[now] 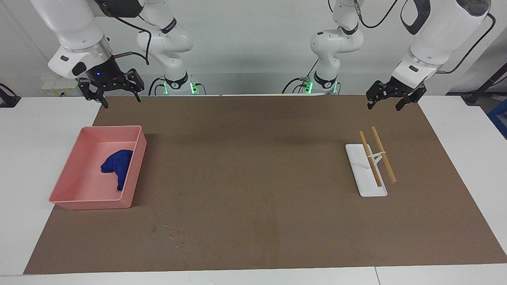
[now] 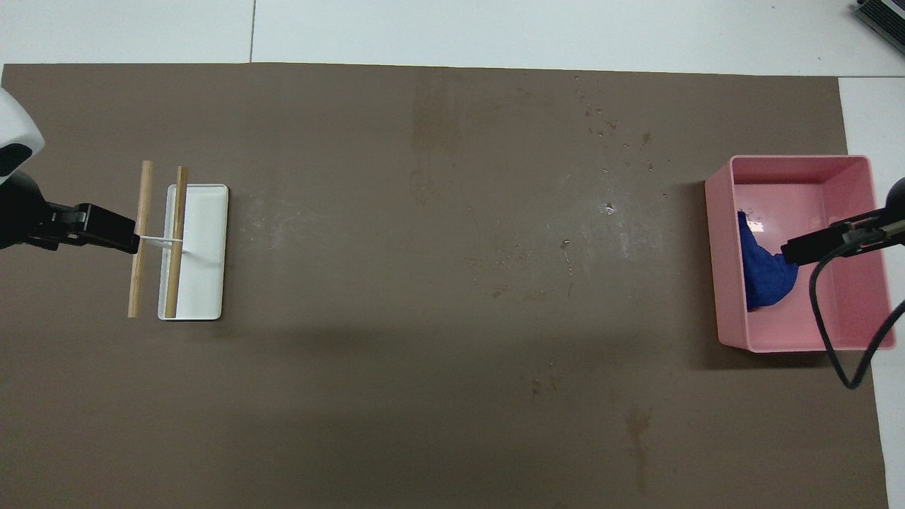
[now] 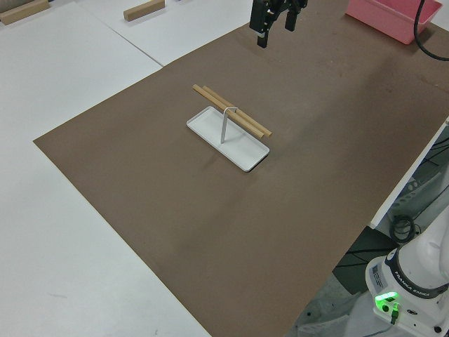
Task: Wipe water with towel using both arms
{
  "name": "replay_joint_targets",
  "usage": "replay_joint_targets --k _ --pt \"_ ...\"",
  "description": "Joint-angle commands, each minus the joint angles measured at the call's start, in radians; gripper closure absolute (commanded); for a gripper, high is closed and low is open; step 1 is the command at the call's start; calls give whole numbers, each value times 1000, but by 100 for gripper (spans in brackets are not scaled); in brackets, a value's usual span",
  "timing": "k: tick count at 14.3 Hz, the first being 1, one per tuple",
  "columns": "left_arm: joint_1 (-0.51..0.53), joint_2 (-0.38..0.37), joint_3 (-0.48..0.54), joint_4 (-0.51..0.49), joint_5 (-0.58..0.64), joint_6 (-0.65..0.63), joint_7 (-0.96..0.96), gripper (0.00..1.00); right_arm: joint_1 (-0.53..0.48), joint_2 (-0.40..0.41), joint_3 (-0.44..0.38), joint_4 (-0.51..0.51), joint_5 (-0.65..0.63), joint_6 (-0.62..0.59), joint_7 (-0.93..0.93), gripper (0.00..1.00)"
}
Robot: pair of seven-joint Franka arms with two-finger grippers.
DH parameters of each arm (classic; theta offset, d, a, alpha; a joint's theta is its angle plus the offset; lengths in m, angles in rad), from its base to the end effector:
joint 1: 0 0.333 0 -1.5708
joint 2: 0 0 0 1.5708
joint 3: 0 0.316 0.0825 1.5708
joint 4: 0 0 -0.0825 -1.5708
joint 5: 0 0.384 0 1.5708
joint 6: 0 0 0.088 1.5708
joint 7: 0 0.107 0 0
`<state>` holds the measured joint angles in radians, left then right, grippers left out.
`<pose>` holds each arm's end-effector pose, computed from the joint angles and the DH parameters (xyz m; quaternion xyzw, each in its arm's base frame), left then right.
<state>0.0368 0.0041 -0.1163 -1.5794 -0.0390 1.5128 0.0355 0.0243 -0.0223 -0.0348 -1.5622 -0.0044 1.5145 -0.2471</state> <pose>0.5470 -0.0478 0.6134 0.9975 -0.0579 -0.0357 0.0189 0.5419 -0.0064 0.6359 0.9929 0.1179 -0.0128 0.0002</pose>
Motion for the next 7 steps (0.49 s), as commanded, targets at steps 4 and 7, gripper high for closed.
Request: replay_joint_targets --k 4,7 --pt "12 -30 -8 -34 17 0 6 0 8 -21 -10 -30 3 27 -21 0" --pt "12 -30 -8 -34 16 0 6 0 8 -21 -8 -30 -3 30 -57 0"
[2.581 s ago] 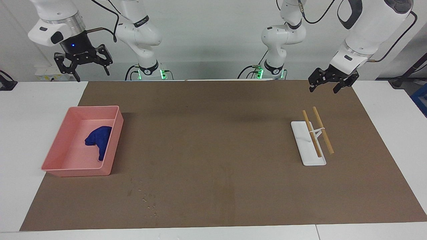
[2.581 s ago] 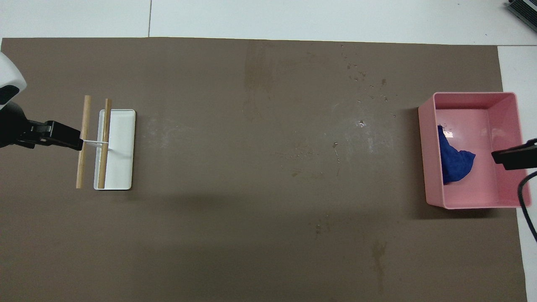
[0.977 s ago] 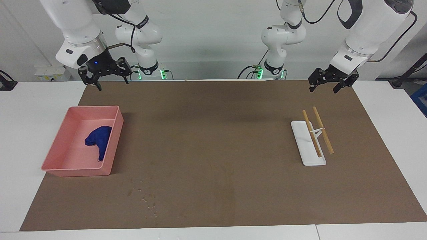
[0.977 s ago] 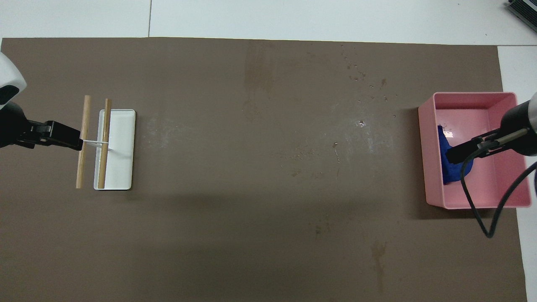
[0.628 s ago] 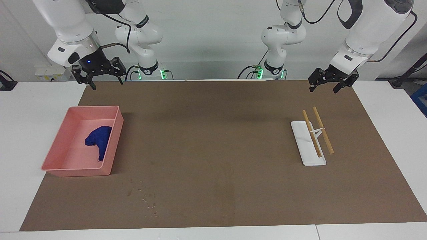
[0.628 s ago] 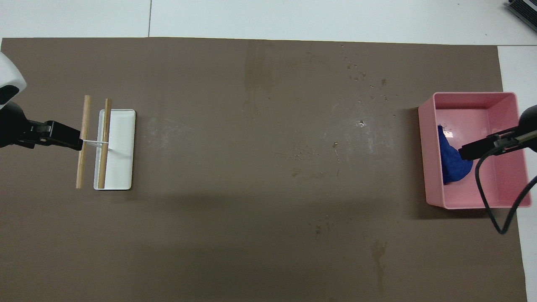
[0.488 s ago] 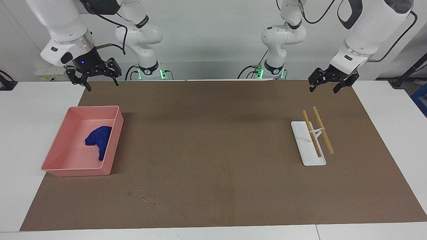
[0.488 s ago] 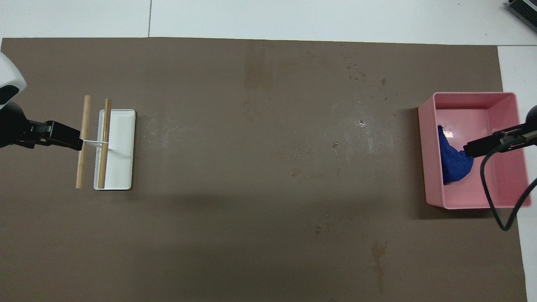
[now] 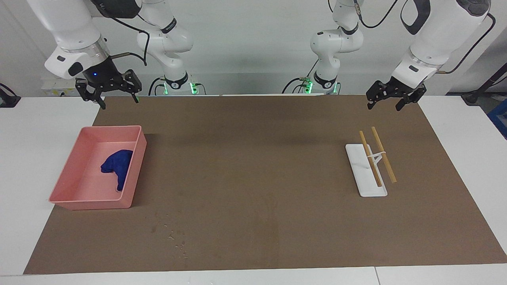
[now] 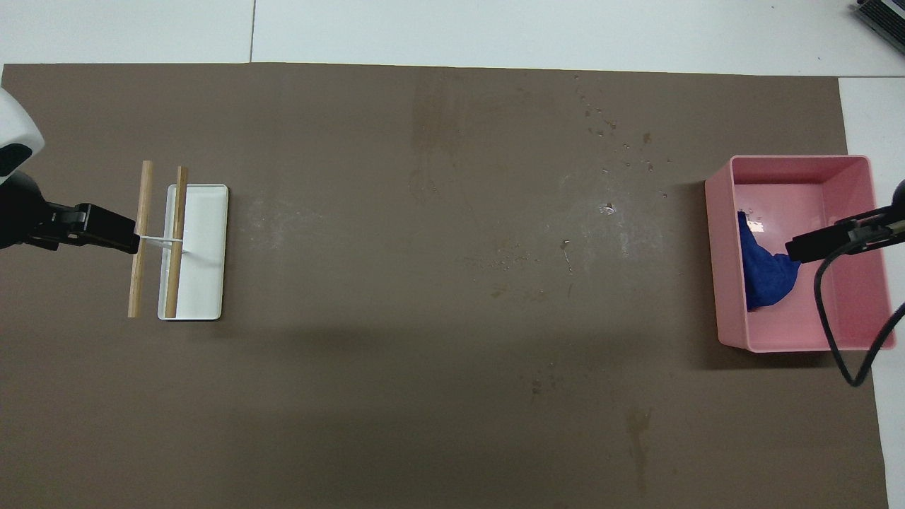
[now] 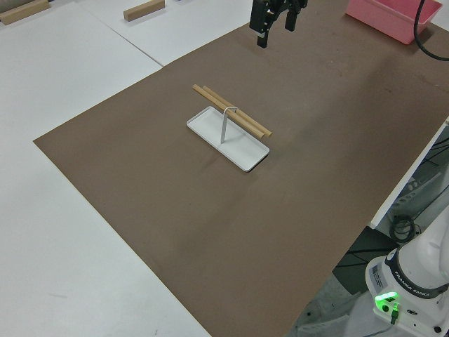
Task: Wipe water with towel using both arms
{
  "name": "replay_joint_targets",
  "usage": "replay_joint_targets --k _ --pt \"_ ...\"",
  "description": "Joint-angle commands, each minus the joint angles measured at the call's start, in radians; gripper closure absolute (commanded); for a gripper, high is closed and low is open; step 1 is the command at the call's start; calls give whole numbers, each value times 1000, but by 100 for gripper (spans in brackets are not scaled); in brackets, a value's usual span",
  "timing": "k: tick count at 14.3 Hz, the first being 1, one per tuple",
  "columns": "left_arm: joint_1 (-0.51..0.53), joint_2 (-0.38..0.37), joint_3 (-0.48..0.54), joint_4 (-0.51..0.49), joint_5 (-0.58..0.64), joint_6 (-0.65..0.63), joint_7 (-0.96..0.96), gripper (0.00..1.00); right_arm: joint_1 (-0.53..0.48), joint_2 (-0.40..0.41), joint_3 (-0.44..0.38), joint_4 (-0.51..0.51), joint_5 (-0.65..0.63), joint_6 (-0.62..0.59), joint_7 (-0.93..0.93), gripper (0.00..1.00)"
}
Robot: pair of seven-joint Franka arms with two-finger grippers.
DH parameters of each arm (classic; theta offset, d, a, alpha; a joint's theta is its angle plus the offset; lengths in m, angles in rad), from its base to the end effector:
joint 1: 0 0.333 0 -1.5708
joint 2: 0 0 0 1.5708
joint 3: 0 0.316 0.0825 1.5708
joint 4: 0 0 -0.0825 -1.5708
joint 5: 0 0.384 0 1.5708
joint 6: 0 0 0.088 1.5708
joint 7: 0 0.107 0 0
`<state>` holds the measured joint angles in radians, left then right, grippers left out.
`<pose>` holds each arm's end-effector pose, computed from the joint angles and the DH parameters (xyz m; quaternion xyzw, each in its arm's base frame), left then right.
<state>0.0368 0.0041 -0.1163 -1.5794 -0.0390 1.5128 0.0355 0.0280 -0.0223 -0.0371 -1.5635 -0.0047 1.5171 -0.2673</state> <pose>0.5470 -0.0478 0.6134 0.9975 -0.0579 -0.0357 0.0189 0.5422 -0.0057 0.6355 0.9916 0.1286 -0.0122 0.0003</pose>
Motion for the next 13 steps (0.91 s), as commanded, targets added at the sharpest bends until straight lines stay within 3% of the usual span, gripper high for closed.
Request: replay_joint_targets --k 1,13 --pt "12 -30 -8 -34 16 0 6 0 4 -21 -7 -29 -3 26 -32 0" --pt "12 -30 -8 -34 16 0 6 0 -2 -21 -6 -26 -15 31 -9 0"
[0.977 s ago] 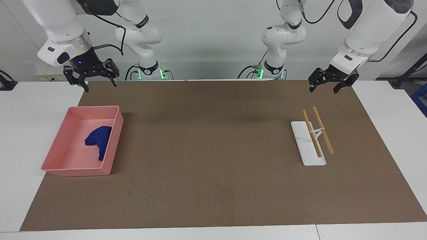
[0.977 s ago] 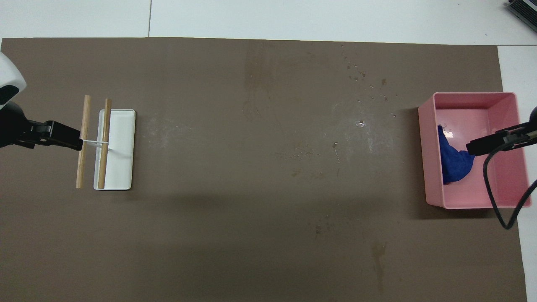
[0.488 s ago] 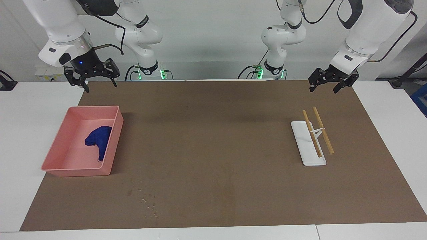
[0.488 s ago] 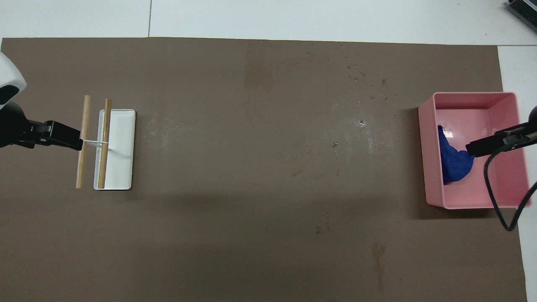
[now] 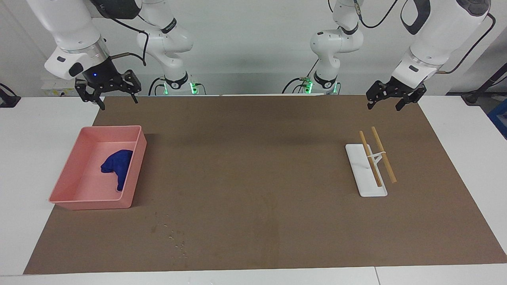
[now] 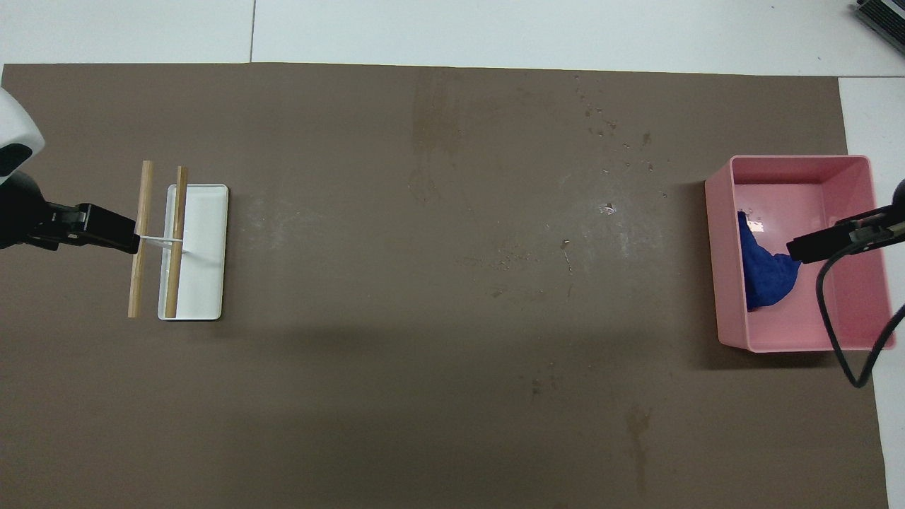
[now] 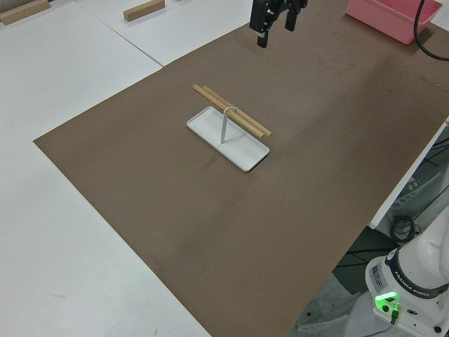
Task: Wipe water with towel using both arms
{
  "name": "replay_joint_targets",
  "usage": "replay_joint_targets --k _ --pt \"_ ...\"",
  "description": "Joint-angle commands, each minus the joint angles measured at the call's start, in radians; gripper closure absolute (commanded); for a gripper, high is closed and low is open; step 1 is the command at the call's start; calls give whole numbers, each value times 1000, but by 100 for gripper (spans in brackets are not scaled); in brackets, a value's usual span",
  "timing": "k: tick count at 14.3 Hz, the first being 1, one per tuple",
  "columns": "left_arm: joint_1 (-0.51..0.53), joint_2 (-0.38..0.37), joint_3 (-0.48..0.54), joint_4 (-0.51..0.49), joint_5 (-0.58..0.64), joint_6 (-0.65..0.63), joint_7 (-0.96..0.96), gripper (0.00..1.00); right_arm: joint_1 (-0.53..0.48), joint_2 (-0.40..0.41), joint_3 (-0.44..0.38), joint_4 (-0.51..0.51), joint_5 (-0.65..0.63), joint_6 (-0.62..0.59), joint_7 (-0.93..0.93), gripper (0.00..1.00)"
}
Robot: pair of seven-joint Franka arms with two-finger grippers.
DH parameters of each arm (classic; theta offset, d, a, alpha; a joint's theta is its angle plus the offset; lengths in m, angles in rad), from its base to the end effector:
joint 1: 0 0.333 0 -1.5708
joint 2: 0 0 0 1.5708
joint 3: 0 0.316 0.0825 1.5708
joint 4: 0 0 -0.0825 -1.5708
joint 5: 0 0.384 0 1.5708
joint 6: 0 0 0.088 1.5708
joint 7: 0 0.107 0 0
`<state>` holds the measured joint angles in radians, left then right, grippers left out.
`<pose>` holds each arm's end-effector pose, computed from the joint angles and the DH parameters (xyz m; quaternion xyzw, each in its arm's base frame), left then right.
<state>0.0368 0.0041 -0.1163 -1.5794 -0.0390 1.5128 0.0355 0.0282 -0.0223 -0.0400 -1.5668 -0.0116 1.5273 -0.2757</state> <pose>0.5470 -0.0478 0.6134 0.9975 -0.0579 -0.0357 0.0189 0.5432 -0.0080 0.6348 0.9913 0.1314 -0.0093 0.0041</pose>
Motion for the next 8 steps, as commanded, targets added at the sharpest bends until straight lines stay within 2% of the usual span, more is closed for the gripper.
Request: replay_joint_targets --k 1,8 --pt "12 -30 -8 -34 16 0 6 0 -2 -21 -3 -22 -8 20 0 0" --pt "12 -30 -8 -34 16 0 6 0 -2 -21 -1 -25 -7 33 1 0"
